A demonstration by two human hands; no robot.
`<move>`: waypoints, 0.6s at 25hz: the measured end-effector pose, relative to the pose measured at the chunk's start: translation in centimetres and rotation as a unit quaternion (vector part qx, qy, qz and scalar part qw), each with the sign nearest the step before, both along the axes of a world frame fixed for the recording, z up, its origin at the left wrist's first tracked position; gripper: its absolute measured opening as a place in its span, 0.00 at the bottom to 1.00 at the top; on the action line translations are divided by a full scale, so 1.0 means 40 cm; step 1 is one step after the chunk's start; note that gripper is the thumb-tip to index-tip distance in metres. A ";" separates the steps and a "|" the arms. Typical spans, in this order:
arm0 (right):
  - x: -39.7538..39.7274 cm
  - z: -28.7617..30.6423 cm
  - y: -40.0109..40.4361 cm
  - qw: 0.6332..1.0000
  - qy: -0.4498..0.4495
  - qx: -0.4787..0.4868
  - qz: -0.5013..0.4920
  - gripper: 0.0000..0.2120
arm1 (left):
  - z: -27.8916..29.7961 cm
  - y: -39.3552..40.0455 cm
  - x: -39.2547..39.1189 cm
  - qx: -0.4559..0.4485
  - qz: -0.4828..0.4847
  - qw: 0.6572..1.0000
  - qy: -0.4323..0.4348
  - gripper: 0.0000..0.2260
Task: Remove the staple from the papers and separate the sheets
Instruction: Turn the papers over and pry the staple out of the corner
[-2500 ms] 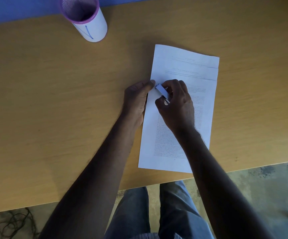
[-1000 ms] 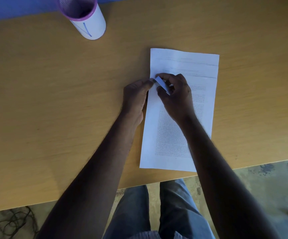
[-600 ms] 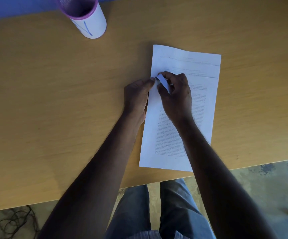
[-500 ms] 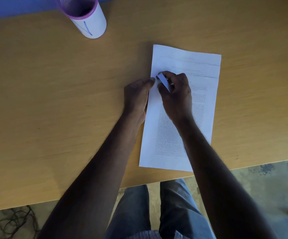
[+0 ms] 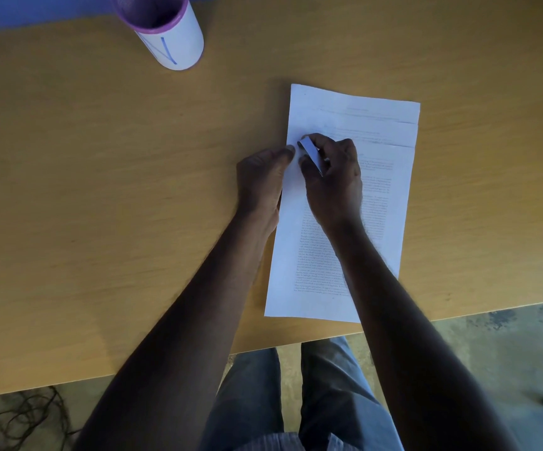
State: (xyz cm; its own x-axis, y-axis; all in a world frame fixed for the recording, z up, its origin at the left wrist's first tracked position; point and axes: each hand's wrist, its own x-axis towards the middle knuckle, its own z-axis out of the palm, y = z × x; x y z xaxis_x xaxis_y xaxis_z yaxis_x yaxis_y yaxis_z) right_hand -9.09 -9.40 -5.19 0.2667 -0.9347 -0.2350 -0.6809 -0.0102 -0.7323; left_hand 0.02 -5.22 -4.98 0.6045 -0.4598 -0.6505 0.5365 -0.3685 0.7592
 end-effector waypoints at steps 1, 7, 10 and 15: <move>0.003 0.000 0.002 1.000 0.003 0.001 -0.004 0.15 | 0.002 -0.001 -0.001 0.003 0.001 1.000 -0.007 0.05; 0.019 0.001 0.011 0.999 0.033 -0.005 -0.021 0.15 | -0.010 -0.008 0.001 0.028 -0.018 0.998 -0.049 0.12; 0.025 0.003 0.013 0.999 0.043 -0.006 -0.031 0.15 | -0.017 -0.011 0.002 0.025 -0.015 0.998 -0.056 0.14; 0.029 0.006 0.013 0.998 0.046 -0.012 -0.044 0.15 | -0.025 -0.015 0.000 0.038 -0.002 0.997 -0.060 0.16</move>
